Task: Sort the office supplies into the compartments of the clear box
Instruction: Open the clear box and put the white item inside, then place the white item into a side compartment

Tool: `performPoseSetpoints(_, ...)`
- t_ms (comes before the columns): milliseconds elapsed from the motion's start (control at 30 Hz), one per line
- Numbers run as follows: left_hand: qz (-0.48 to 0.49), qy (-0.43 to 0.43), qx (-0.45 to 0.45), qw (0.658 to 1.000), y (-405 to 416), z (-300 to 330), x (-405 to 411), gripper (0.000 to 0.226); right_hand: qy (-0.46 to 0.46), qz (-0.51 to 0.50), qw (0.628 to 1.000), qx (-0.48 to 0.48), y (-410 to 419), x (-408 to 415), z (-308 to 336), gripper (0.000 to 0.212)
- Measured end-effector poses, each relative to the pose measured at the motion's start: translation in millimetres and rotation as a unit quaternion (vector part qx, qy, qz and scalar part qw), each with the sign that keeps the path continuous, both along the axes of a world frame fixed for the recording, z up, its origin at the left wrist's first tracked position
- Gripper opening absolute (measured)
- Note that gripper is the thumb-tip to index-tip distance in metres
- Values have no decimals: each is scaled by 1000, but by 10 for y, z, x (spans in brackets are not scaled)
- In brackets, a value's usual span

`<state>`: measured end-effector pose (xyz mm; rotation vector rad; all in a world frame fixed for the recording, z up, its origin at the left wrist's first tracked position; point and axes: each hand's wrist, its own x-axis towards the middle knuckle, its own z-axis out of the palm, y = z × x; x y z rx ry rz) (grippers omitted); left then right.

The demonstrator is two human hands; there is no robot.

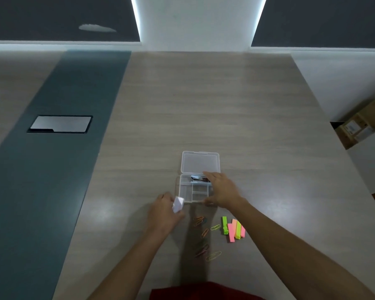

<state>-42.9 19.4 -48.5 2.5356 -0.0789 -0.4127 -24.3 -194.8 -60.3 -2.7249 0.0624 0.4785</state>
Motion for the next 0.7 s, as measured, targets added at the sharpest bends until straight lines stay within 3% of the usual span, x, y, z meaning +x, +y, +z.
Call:
performPoseSetpoints(133, -1, -23, -6, 1000, -257, 61, 258, 40, -14, -11, 1000, 0, 45, -50, -49, 96)
performPoseSetpoints(333, -27, -2, 66, 997, -281, -49, 421, 65, -57, -24, 998, 14, 23, -192, -50, 84)
performPoseSetpoints(433, -82, -2, 31, 996, -154, -120, 480, 72, -117, -27, 993, 8, 60, -401, -42, 61)
performPoseSetpoints(500, -117, 18, 1, 993, -89, -168, 497, 79, -109, 9, 994, -4, 115, -561, -46, 45)
performPoseSetpoints(700, -109, 5, -27, 994, -33, -297, 370, 65, -137, 34, 989, -48, 268, -827, -139, 31)
